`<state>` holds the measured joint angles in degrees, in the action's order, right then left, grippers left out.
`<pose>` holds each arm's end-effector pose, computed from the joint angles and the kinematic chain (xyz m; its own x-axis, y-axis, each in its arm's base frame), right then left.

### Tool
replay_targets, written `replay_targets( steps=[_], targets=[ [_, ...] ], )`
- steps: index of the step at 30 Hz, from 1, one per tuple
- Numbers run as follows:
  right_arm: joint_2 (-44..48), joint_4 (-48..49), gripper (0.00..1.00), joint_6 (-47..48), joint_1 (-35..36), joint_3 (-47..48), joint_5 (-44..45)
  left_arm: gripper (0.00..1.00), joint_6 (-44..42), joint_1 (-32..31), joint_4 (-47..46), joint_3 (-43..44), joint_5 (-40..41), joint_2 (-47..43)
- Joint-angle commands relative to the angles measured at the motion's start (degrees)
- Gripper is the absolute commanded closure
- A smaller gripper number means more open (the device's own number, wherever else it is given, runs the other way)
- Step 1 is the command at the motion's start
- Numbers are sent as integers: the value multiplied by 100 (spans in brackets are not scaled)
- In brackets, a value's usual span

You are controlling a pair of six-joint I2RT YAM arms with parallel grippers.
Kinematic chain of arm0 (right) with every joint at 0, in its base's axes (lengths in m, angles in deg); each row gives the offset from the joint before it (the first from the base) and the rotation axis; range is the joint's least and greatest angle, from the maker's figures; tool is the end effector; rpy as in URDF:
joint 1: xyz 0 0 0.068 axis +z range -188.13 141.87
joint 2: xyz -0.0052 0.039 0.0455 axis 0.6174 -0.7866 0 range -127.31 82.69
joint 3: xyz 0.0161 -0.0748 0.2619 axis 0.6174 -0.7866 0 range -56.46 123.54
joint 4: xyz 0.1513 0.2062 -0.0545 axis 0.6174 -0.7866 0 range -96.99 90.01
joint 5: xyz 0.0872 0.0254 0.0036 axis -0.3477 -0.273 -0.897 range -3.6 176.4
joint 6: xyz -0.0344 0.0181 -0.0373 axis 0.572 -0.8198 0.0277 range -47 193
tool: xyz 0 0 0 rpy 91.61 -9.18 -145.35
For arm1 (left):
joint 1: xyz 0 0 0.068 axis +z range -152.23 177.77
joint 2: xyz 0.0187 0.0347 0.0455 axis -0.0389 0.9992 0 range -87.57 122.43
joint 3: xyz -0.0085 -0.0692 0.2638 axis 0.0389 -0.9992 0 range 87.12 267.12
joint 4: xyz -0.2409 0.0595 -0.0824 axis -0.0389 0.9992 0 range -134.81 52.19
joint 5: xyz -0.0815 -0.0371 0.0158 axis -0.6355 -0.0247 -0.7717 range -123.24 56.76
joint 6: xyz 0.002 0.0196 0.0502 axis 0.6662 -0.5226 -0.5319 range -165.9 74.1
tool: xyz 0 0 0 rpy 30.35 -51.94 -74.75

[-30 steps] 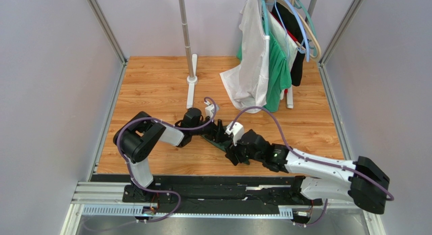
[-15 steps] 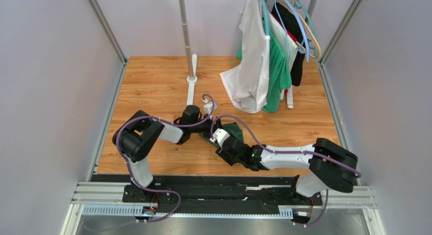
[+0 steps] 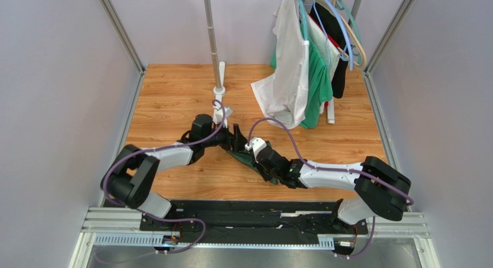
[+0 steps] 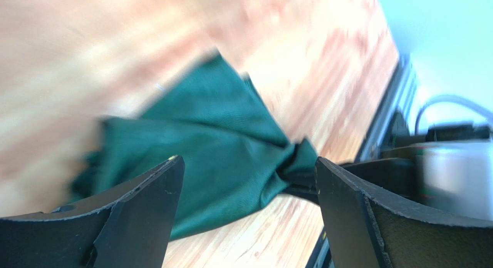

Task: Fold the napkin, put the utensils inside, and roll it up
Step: Roll the napkin with the utensil

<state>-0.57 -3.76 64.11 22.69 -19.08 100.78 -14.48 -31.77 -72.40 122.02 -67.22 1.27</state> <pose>0.1408 0.2340 0.1589 -0.4855 -0.5628 -0.6690 -0.7008 0.7080 -0.0870 0.2514 -0.1653 0.1688 -0.7697 -0.0606 -0.6355 0.5195 0.5190 -0.6788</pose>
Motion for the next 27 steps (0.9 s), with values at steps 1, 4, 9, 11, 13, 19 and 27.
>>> replay_targets(
  steps=[1, 4, 9, 11, 13, 19, 27],
  targets=[
    [65, -318, 100, -578, -228, -267, -1242, 7, -171, 308, 684, -44, 672, -1104],
    [135, -168, 100, -772, -526, -311, -1980, 5, -460, 440, 1317, 52, 1050, -1798],
    [188, 87, 100, -1053, -1079, -355, -3001, 5, -672, 467, 1758, 0, 1209, -2396],
    [162, 131, 100, -1228, -1229, -346, -3420, 5, -628, 467, 1504, -237, 1087, -2432],
    [153, 333, 100, -1404, -1484, -416, -3764, 5, -611, 467, 1424, -430, 1069, -2380],
    [21, 957, 100, -1888, -2100, -610, -4741, 5, -725, 467, 661, -765, 920, -2196],
    [-330, 1185, 100, -2302, -2645, -601, -5585, 9, -778, 467, 79, -844, 181, -1633]
  ],
)
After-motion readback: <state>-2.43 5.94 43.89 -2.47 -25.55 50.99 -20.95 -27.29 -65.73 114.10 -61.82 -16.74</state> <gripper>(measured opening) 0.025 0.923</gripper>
